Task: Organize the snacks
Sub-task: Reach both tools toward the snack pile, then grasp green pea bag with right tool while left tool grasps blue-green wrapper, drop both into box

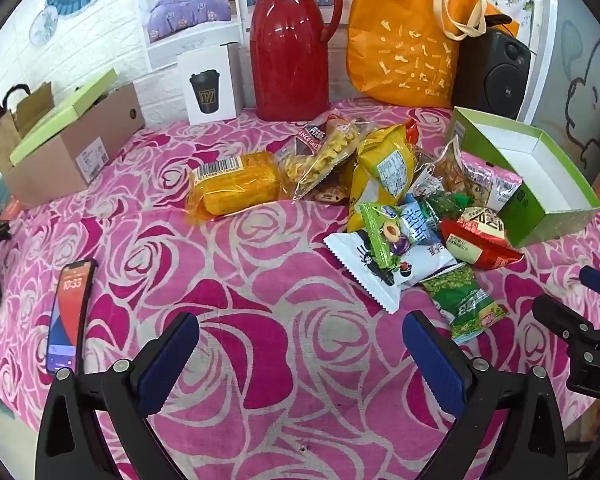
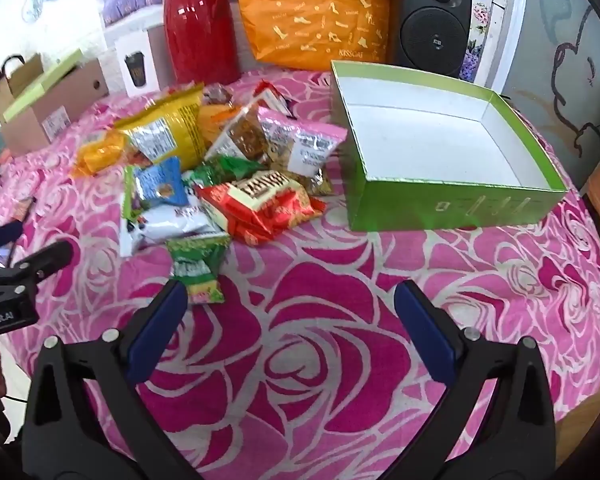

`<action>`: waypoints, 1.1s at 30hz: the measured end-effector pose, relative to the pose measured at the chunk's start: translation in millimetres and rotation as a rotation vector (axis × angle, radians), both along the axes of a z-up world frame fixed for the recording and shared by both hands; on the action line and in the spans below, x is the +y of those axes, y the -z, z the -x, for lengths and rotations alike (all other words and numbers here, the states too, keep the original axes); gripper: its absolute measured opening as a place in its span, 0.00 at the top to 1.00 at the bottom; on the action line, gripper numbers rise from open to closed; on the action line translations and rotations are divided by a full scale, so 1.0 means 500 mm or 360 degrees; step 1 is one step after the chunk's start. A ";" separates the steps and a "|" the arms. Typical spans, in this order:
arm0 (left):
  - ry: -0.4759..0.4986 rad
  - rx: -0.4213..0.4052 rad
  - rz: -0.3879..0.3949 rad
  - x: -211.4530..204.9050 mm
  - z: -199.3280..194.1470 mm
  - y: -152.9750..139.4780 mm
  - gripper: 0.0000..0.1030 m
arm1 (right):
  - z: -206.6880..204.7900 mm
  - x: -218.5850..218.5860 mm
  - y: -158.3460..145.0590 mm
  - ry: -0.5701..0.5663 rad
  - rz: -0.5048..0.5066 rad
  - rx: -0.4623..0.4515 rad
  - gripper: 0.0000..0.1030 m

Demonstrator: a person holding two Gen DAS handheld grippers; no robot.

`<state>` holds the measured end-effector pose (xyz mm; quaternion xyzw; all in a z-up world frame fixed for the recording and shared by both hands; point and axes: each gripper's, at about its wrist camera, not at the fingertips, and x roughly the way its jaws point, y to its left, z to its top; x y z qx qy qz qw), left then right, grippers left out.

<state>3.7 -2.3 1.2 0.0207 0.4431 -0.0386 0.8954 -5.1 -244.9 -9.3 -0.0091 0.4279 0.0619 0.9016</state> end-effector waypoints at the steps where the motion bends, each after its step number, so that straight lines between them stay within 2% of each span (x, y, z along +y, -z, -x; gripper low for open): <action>1: 0.0006 0.0016 0.0034 0.000 -0.004 -0.001 0.00 | -0.001 -0.002 0.000 -0.0023 -0.0024 -0.0014 0.00; 2: 0.0005 0.0023 0.0050 0.013 -0.016 0.001 0.00 | -0.002 -0.002 0.001 -0.0043 -0.0030 -0.0007 0.00; 3: 0.0018 0.0061 0.0158 0.020 -0.021 -0.006 0.00 | -0.004 0.000 0.004 -0.0066 -0.0038 0.0008 0.00; 4: 0.0032 0.0070 0.0196 0.021 -0.027 -0.008 0.00 | -0.007 0.002 0.009 -0.0110 -0.0068 0.0037 0.00; 7: 0.0079 0.0058 0.0236 0.011 -0.044 -0.016 0.01 | -0.017 0.014 0.025 -0.0191 -0.0156 0.0112 0.00; 9: 0.0115 0.0041 0.0235 0.002 -0.053 -0.022 0.05 | -0.028 0.027 0.034 -0.0222 -0.0175 0.0149 0.00; 10: 0.0145 0.0097 0.0175 -0.003 -0.068 -0.013 0.14 | -0.037 0.039 0.042 -0.0240 -0.0193 0.0168 0.00; 11: 0.0168 0.0128 0.0200 -0.005 -0.077 -0.011 0.22 | -0.043 0.047 0.047 -0.0265 -0.0222 0.0180 0.00; 13: 0.0186 0.0259 0.0221 -0.009 -0.105 0.004 0.24 | -0.061 0.067 0.059 -0.0321 -0.0277 0.0211 0.01; 15: 0.0181 0.0303 0.0207 -0.014 -0.125 0.012 0.24 | -0.074 0.082 0.068 -0.0342 -0.0263 0.0229 0.11; 17: 0.0201 0.0219 0.0251 -0.024 -0.138 0.005 0.24 | -0.085 0.093 0.078 -0.0361 -0.0247 0.0244 0.17; 20: 0.0237 0.0185 0.0252 -0.045 -0.162 0.009 0.23 | -0.092 0.091 0.089 -0.0344 -0.0272 0.0283 0.20; 24: 0.0352 0.0251 0.0294 -0.076 -0.177 0.027 0.24 | -0.085 0.084 0.084 -0.0337 -0.0288 0.0266 0.31; 26: 0.0415 0.0247 0.0251 -0.090 -0.176 0.034 0.27 | -0.082 0.080 0.084 -0.0333 -0.0291 0.0267 0.35; 28: 0.0388 0.0261 0.0193 -0.096 -0.187 0.052 0.28 | -0.081 0.074 0.088 -0.0326 -0.0293 0.0276 0.41; 30: 0.0363 0.0302 0.0209 -0.087 -0.192 0.063 0.41 | -0.079 0.072 0.086 -0.0326 -0.0289 0.0268 0.54; 32: 0.0356 0.0282 0.0217 -0.078 -0.189 0.054 0.56 | -0.075 0.070 0.087 -0.0339 -0.0290 0.0274 0.60; 33: 0.0354 0.0282 0.0224 -0.074 -0.188 0.050 0.58 | -0.073 0.071 0.088 -0.0347 -0.0275 0.0275 0.62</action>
